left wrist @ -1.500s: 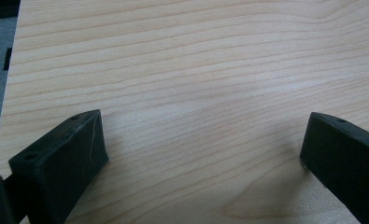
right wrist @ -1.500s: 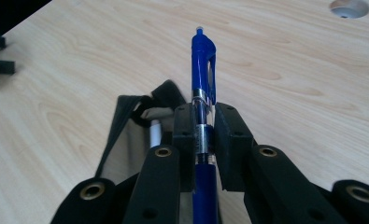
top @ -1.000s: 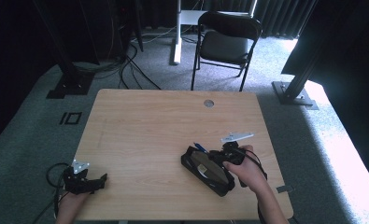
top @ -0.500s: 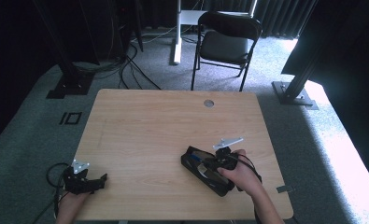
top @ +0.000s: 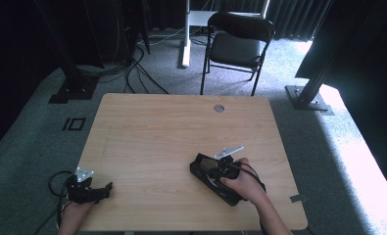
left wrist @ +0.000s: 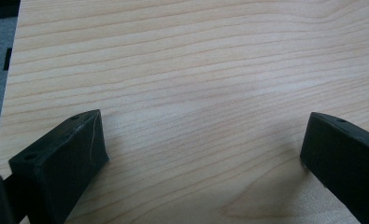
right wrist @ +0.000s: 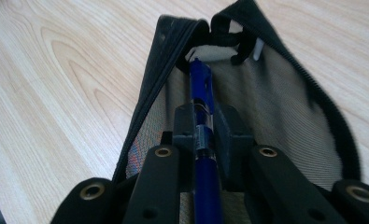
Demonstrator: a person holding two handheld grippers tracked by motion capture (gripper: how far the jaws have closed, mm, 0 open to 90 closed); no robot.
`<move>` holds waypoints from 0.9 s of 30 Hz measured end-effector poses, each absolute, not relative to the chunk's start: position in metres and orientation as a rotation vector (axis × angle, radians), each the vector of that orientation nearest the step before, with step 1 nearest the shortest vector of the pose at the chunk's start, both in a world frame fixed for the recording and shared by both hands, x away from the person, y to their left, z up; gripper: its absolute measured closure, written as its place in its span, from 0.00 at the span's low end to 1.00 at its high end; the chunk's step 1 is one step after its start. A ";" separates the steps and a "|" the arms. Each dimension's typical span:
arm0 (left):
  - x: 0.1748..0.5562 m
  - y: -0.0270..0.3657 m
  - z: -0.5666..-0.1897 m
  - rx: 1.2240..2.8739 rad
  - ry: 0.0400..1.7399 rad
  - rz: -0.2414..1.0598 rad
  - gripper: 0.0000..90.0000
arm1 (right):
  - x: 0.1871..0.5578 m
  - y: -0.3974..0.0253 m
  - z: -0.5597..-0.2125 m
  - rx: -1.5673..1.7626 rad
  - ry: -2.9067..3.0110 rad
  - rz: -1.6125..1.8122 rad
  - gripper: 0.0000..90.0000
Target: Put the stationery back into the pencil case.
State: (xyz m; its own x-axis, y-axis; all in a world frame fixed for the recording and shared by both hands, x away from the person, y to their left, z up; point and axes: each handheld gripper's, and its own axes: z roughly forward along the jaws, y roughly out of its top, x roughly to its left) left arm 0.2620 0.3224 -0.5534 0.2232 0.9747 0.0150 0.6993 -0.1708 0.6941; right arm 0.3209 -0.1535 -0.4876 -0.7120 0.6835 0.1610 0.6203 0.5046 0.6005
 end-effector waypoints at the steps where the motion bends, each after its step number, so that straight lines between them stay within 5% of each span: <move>1: 0.262 0.322 -0.553 1.941 1.537 0.637 0.01 | 0.321 -0.153 -0.489 1.145 2.641 0.991 0.88; 27: 0.262 0.322 -0.553 1.941 1.537 0.637 0.01 | 0.317 -0.162 -0.474 1.109 2.585 1.104 0.75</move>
